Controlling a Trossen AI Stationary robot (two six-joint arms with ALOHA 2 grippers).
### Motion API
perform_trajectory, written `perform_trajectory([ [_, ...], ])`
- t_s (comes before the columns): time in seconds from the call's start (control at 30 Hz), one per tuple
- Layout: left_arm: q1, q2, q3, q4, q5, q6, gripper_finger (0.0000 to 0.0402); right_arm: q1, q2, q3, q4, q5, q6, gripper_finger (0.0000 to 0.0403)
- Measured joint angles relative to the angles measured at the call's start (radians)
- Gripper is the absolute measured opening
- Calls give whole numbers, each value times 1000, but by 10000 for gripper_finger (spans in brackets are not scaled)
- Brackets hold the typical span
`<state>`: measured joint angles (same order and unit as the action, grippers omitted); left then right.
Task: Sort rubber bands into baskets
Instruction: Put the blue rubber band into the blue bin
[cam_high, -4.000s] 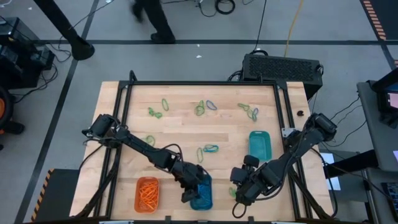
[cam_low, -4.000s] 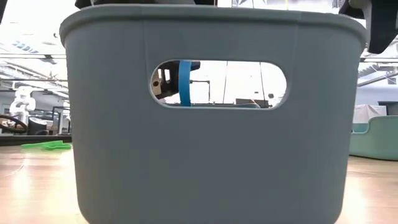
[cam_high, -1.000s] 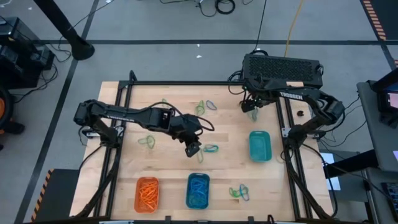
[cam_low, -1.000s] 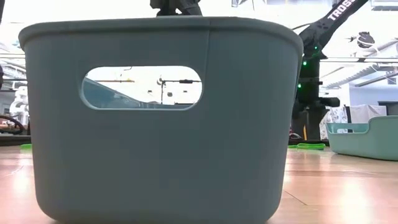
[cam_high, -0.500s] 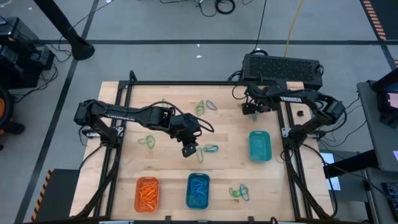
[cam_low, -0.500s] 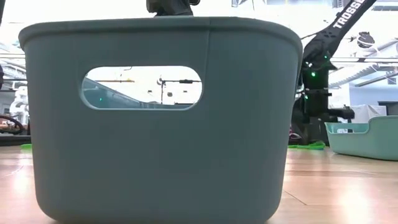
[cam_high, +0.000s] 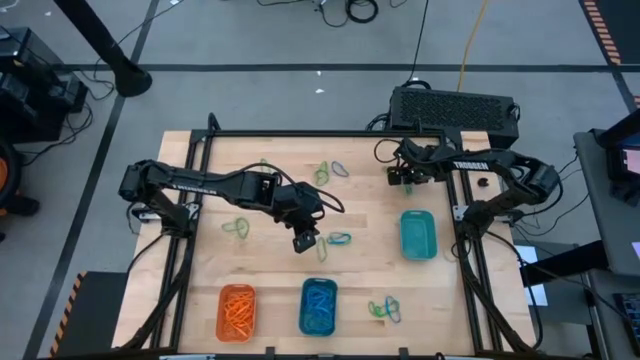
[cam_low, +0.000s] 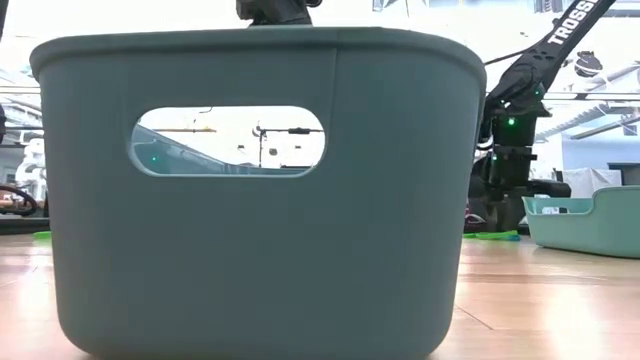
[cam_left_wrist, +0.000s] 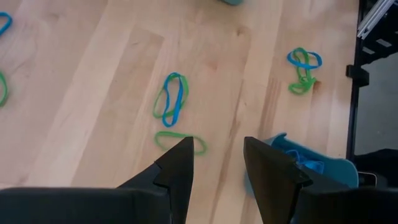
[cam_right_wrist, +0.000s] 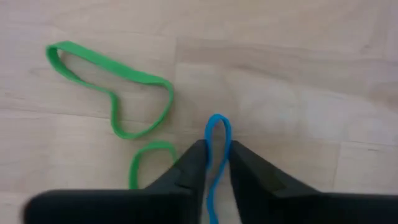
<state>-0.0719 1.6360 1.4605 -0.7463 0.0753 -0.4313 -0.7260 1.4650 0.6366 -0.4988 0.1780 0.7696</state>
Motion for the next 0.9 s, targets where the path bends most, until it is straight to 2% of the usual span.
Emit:
perform_trajectory([
  [0.13, -2, 0, 0, 1, 4, -8, 147, 1, -46, -4, 15, 32, -8, 9],
  [0.27, -14, 0, 0, 44, 15, 4, 147, 1, -123, -2, 10, 36, -14, 6],
  [0.43, -22, 0, -43, 236, 37, 22, 147, 17, -273, -2, 3, 25, 2, 2],
  [0.53, -11, 0, -112, 379, 79, -3, 147, 48, -379, -1, 8, 9, 2, 1],
  [0.7, 7, 0, -283, 768, 191, -127, 147, 145, -543, 0, 33, -26, 14, 1],
  [0.83, 20, 0, -403, 1090, 193, -236, 147, 254, -639, 0, 127, -115, 76, 0],
  [0.9, 26, 0, -445, 1211, 139, -287, 147, 322, -666, 0, 214, -132, 113, 0],
])
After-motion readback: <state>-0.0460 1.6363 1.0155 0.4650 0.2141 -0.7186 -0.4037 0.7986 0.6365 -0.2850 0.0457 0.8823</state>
